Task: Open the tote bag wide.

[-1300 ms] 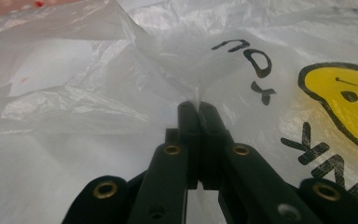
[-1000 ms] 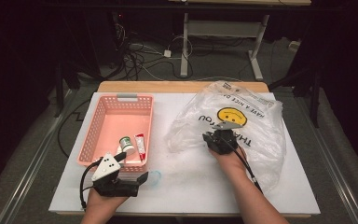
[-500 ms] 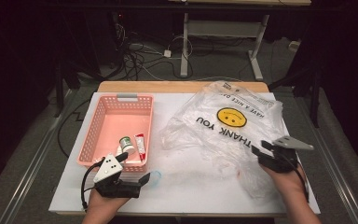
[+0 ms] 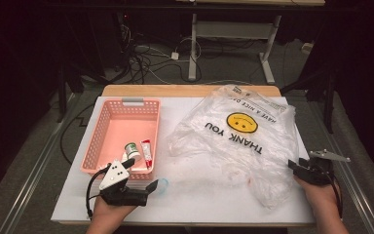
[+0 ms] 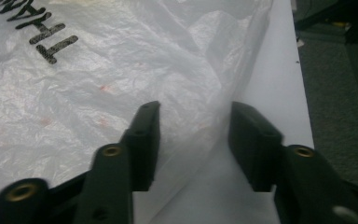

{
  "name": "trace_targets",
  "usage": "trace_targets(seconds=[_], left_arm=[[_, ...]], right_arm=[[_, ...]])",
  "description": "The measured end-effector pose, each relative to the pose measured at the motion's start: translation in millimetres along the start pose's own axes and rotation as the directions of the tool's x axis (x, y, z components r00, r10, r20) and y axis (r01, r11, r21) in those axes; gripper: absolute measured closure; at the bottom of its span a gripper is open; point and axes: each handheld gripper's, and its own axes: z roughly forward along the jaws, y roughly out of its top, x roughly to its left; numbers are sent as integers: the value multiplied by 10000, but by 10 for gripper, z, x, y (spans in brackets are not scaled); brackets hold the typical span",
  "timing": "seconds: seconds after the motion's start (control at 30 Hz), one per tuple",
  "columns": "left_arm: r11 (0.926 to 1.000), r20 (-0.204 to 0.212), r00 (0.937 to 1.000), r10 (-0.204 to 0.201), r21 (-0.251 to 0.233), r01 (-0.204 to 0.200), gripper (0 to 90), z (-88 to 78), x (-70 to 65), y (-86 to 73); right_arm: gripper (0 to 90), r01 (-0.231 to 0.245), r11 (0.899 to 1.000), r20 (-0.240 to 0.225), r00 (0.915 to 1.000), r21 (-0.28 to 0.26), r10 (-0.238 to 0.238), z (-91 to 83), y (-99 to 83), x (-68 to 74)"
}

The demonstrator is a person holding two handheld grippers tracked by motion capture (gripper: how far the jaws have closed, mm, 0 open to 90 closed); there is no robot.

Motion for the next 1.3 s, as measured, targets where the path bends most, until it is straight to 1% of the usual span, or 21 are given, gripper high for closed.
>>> trace_targets(seconds=[0.03, 0.07, 0.1, 0.13, 0.17, 0.37, 0.5, 0.57, 0.67, 0.77, 0.8, 0.83, 0.93, 0.97, 1.0, 1.03, 1.13, 1.17, 1.2, 1.23, 1.3], left_arm=[[10000, 18, 10000, 6, 10, -6, 0, 4, 0, 2], [10000, 40, 10000, 10, 12, -10, 0, 9, -4, 5], [10000, 62, 10000, 43, 15, -43, 0, 12, -8, 8], [10000, 81, 9999, 65, 8, -65, 0, 14, -14, 11], [10000, 97, 9999, 97, 8, -97, 0, 15, -18, 14], [9999, 134, 9998, 116, -65, -115, 0, 25, -11, 35], [9999, 189, 9997, 140, -72, -139, 0, 46, -10, 50], [9998, 218, 9996, 162, -89, -160, 0, 55, -17, 57], [9998, 272, 9995, 177, -74, -175, 0, 72, -19, 61], [9998, 315, 9993, 201, -77, -198, 0, 84, -26, 71], [9997, 335, 9992, 224, -74, -221, 0, 87, -29, 74], [9997, 339, 9992, 228, -75, -225, 0, 92, -33, 76], [9997, 282, 9993, 226, -87, -223, 0, 111, -36, 81], [9997, 282, 9993, 226, -87, -223, 0, 111, -36, 81], [9998, 255, 9995, 204, -70, -202, 0, 112, -31, 83], [9998, 233, 9996, 174, -82, -173, 0, 113, -26, 83], [9999, 192, 9997, 129, -36, -129, 0, 109, -4, 76], [10000, 168, 9998, 78, -40, -78, 0, 108, 7, 72], [10000, 142, 9999, 44, -23, -43, 0, 108, 17, 69], [10000, 128, 9999, 21, -11, -21, 0, 108, 27, 68], [10000, 86, 10000, -23, 4, 23, 0, 108, 45, 66]], right_arm=[[681, 219, 9998, 3, 9998, 30, -219, -3, -3, 23], [830, 463, 9989, 226, 9987, 49, -464, -13, -14, 60], [830, 463, 9989, 226, 9987, 49, -464, -13, -14, 60], [888, 500, 9987, 197, 9986, 30, -500, -20, -21, 62], [900, 494, 9988, 164, 9986, 1, -494, -28, -29, 61], [900, 539, 9983, 123, 9985, -216, -536, -154, -127, 103], [900, 515, 9983, -79, 9986, -261, -517, -323, -239, 154], [900, 673, 9974, -192, 9975, -247, -678, -413, -317, 209], [900, 774, 9966, -565, 9953, -276, -789, -586, -482, 290], [900, 762, 9967, -804, 9937, -287, -783, -661, -549, 331], [900, 822, 9960, -1056, 9907, -351, -855, -723, -603, 394], [900, 822, 9960, -1056, 9907, -351, -855, -723, -603, 394], [899, 1158, 9924, -1490, 9814, -410, -1207, -774, -650, 559], [899, 1158, 9924, -1490, 9814, -410, -1207, -774, -650, 559], [853, 1370, 9896, -1488, 9786, -441, -1421, -770, -640, 611], [853, 1370, 9896, -1488, 9786, -441, -1421, -770, -640, 611], [702, 1496, 9860, -1604, 9740, -732, -1597, -818, -611, 598], [702, 1496, 9860, -1604, 9740, -732, -1597, -818, -611, 598], [626, 1271, 9863, -1673, 9754, -1048, -1434, -855, -591, 554], [626, 1271, 9863, -1673, 9754, -1048, -1434, -855, -591, 554], [562, 1055, 9844, -1720, 9766, -1406, -1293, -894, -566, 530]])
